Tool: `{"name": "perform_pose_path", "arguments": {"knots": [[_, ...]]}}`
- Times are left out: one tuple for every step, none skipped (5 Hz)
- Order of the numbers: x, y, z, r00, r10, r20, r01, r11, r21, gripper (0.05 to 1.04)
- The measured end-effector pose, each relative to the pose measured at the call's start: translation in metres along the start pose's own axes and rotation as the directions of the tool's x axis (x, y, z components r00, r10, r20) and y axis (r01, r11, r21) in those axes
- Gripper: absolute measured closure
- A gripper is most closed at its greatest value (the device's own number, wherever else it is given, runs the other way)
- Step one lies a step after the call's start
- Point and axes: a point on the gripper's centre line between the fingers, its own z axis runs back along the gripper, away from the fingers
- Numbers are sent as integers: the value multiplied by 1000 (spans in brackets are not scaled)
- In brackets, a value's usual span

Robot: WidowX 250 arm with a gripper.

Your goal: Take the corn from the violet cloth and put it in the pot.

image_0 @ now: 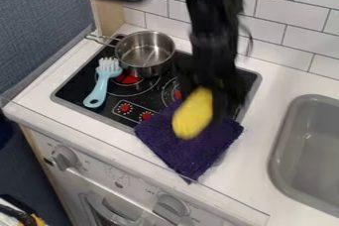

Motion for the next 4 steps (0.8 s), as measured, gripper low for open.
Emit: {"name": "perform_pose_path", "arguments": {"knots": [[23, 50, 34, 982, 153, 112, -152, 988, -19, 422], [42, 90, 20, 975, 198, 99, -200, 980, 7, 422], [57, 136, -2, 971, 220, 94, -227, 972, 65, 422], [70, 153, -23, 970, 231, 75, -237, 968, 78, 422]]}}
